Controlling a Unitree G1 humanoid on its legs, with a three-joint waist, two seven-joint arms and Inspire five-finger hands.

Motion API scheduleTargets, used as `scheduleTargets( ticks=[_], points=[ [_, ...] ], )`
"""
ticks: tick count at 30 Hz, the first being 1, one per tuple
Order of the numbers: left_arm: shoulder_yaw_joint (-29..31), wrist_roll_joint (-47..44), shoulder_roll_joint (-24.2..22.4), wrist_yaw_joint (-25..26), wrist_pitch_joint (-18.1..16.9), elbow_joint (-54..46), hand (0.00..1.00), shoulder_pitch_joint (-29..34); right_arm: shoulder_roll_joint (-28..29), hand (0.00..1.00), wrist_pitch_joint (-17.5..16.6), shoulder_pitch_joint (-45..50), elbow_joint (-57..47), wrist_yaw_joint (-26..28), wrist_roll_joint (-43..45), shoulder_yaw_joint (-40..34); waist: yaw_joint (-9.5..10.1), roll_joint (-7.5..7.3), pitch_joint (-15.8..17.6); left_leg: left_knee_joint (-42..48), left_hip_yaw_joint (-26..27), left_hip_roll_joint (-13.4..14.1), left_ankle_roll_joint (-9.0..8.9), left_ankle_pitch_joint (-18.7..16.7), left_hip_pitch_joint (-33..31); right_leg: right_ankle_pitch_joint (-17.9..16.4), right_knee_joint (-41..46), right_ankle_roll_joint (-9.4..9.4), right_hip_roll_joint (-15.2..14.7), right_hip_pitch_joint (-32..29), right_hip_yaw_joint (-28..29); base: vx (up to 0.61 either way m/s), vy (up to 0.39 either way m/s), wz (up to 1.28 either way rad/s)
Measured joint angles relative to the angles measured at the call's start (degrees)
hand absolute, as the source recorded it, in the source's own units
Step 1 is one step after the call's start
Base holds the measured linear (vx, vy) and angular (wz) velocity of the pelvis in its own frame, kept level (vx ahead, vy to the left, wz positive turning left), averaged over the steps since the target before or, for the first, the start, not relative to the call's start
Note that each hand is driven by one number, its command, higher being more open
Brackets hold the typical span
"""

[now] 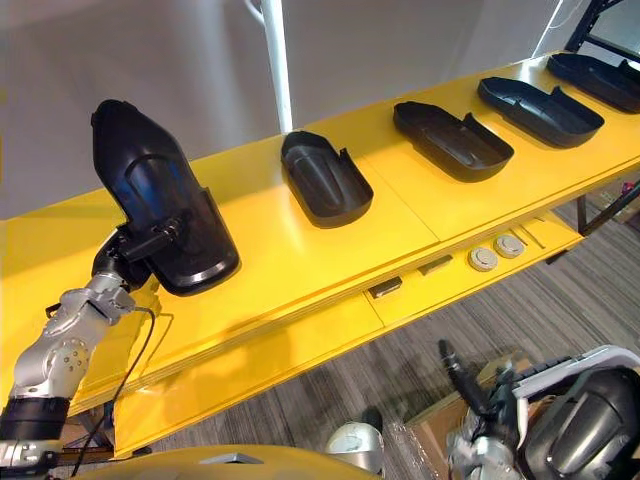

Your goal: Walk over and take three plastic housings, then place them on the shelf

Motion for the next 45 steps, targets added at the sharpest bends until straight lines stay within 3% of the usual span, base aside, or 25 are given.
scheduleTargets(
  ticks=[5, 11, 22, 23, 30, 42, 45],
  points=[
    [-0.3, 1.0, 2.5, -1.8, 1.1, 4.0, 0.00, -3.0, -0.4, 1.00, 0.8, -0.4, 4.8, 4.1, 0.9, 6.0, 0.68, 0.20, -0.5, -1.8, -0.6, -0.3, 0.36, 1.4, 0.2, 0.0, -0.3, 0.07, 0.0, 0.6, -1.2, -0.01, 0.002, 0.12],
    [-2.5, 2.9, 4.2, -4.2, 2.8, 5.2, 0.00, -5.9, -2.8, 1.00, 0.8, -4.0, 10.8, 4.7, 0.9, 10.1, 2.64, 0.02, -0.6, -1.9, -2.3, -0.4, 0.58, 1.7, -0.2, -0.3, -1.2, -0.36, -0.1, 2.1, -3.2, 0.00, 0.003, 0.16],
    [-6.4, 0.2, 5.6, -8.4, 7.4, 11.5, 0.00, -13.3, -4.4, 1.00, 1.3, -9.0, 16.1, 3.8, 0.9, 12.1, 2.40, -0.27, -0.2, -1.8, -2.6, -0.4, 1.50, 3.4, -1.5, -0.7, -1.0, -1.02, -0.1, 2.6, -5.2, 0.00, 0.008, 0.11],
    [-7.1, -0.3, 5.6, -8.4, 7.7, 12.5, 1.00, -13.8, -4.4, 1.00, 1.4, -9.2, 16.5, 3.9, 0.9, 12.2, 2.35, -0.49, -0.1, -1.8, -2.3, -0.4, 1.50, 3.4, -1.0, -0.7, -0.9, -1.00, -0.1, 2.8, -5.0, -0.01, 0.013, -0.11],
    [-9.2, -2.1, 5.5, -6.1, 8.3, 18.4, 1.00, -16.3, -4.4, 1.00, 1.6, -9.1, 17.2, 3.8, -0.3, 12.2, 0.93, -1.52, 0.7, -1.9, -1.3, -0.4, 1.58, 3.6, -0.5, -0.3, -1.3, -0.98, -0.1, 2.7, -4.5, -0.04, 0.010, -0.07],
    [-10.1, -1.5, 4.9, -5.4, 7.5, 23.7, 1.00, -19.7, -4.2, 1.00, 2.0, -7.1, 17.9, 3.7, -0.3, 12.2, 0.62, -1.33, 1.1, -2.2, -0.5, -0.7, 1.46, 3.6, 0.0, 1.5, -4.2, -0.76, 0.0, 4.0, -4.3, 0.00, 0.004, -0.02],
    [-10.2, 2.5, 4.4, -4.9, 7.2, 23.9, 1.00, -20.8, -4.2, 1.00, 2.0, -7.2, 17.9, 3.5, -0.3, 12.2, 0.51, -1.43, 1.5, -2.2, -0.5, -0.7, 1.44, 3.6, 0.0, 1.5, -4.2, -0.76, 0.1, 4.0, -4.3, 0.00, 0.000, 0.00]
  ],
)
